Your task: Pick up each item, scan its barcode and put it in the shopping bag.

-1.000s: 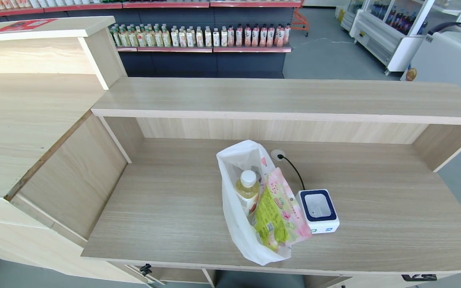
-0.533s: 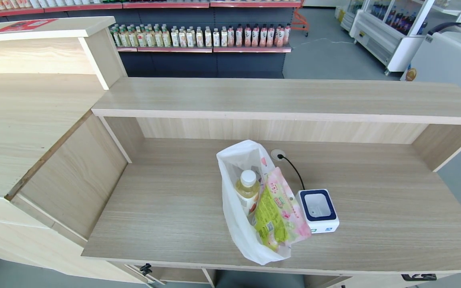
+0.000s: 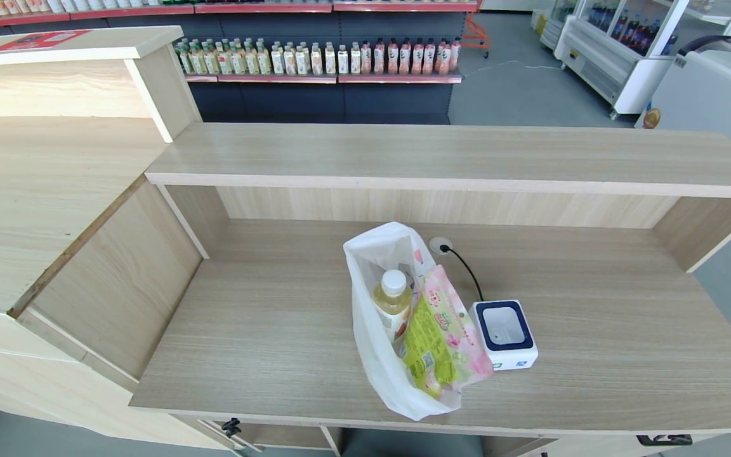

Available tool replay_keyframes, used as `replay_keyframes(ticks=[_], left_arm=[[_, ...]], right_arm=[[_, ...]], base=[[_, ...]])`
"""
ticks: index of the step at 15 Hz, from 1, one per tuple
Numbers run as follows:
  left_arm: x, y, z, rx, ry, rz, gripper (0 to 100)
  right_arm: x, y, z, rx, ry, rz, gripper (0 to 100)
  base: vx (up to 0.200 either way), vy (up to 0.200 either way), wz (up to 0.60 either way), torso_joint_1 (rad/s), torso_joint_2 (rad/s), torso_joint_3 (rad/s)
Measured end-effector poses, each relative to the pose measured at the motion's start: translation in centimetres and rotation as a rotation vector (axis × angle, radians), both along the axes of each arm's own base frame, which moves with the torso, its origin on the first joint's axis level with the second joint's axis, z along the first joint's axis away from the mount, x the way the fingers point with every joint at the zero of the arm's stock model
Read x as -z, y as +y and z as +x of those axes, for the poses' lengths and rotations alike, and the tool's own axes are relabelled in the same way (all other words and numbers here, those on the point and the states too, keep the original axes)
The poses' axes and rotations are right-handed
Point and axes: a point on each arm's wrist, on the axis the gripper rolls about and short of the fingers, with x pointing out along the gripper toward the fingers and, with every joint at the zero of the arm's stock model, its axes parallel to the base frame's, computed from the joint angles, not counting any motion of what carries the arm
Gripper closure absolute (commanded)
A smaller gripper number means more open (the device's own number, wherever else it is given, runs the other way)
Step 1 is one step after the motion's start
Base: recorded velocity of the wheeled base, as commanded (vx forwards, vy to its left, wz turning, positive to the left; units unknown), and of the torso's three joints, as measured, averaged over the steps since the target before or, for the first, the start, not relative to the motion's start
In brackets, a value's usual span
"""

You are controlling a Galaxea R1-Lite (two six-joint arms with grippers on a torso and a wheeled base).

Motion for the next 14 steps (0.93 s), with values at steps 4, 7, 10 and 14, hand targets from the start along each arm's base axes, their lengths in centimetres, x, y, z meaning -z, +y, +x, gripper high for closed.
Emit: replay_keyframes(ticks=[4,7,10,14], left_arm=[[0.00,0.00,0.00,0.000,0.000,0.002,0],[0.00,0.00,0.00,0.000,0.000,0.004,0],[0.00,0.00,0.00,0.001,0.000,0.004,0],[-0.01,0.00,0.00,0.001,-0.001,0.005,0]], right_arm=[[0.00,0.00,0.00,0.000,0.000,0.000,0],[0.00,0.00,0.00,0.000,0.000,-0.001,0],[0.01,0.00,0.00,0.000,0.001,-0.001,0],[0.01,0.00,0.00,0.000,0.001,0.000,0]], base=[[0.000,-0.050,0.00,0.001,0.00,-0.001],[0.000,-0.200,0.00,0.007,0.00,0.001],[0.000,-0.200,0.00,0.006,0.00,0.001],[0.000,-0.200,0.00,0.002,0.00,0.004]])
